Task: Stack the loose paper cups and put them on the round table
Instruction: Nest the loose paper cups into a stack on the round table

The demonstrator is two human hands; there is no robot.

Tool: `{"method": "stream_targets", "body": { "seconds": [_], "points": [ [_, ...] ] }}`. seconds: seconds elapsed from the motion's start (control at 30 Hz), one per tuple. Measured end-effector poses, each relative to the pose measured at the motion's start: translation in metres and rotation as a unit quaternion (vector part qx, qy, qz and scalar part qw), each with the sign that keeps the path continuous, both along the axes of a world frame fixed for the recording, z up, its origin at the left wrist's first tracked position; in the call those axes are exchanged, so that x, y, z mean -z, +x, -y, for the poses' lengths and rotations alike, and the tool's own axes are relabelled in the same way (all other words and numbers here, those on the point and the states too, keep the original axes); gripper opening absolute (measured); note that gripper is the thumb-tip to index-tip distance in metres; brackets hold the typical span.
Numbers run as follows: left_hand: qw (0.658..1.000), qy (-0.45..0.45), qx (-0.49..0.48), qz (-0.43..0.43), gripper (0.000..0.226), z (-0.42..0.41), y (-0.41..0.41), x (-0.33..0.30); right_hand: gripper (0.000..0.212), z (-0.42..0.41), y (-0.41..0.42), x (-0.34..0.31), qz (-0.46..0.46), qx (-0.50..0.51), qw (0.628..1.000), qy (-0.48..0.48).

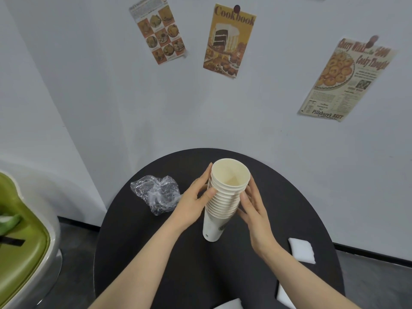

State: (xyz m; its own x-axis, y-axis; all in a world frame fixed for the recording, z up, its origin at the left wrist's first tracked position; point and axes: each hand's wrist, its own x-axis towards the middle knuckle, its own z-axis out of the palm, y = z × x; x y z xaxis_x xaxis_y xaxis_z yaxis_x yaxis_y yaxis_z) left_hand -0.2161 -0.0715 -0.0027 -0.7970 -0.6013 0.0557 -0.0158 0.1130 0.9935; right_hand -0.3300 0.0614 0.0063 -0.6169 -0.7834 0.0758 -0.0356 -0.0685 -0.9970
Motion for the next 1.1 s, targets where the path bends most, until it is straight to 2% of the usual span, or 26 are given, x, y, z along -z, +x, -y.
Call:
{"method": "stream_targets", "body": {
  "seconds": [0.2, 0.3, 0.47, 0.63, 0.73, 0.87, 1.1],
  "points": [
    [0.999, 0.040, -0.017, -0.024, 0.067, -0.017, 0.002, 0.003, 0.058, 0.001, -0.010, -0.002, 0.017, 0.011, 0.999, 0.031],
    [0.999, 0.019, -0.024, -0.019, 0.079, -0.030, -0.004, 0.003, 0.051, 0.002, -0.013, -0.003, 0.037, -0.027, 0.998, 0.049],
    [0.999, 0.019, -0.020, -0.029, 0.090, -0.021, -0.015, -0.003, 0.053, -0.002, 0.002, 0.002, 0.006, -0.040, 0.997, 0.059],
    [0.999, 0.014, -0.042, -0.020, 0.086, -0.006, -0.009, 0.000, 0.062, -0.004, -0.004, 0.006, 0.015, 0.009, 0.998, 0.057],
    [0.999, 0.004, -0.030, -0.017, 0.085, -0.014, -0.010, 0.005, 0.059, 0.004, -0.013, 0.003, 0.034, -0.027, 0.998, 0.052],
    [0.999, 0.037, -0.025, -0.032, 0.082, -0.010, -0.022, -0.002, 0.051, 0.016, -0.020, 0.002, 0.022, -0.060, 0.997, 0.036],
    [0.998, 0.001, -0.020, -0.053, 0.072, 0.048, -0.060, -0.040, 0.057, 0.075, -0.062, -0.029, 0.036, -0.069, 0.997, 0.018]
  ]
}}
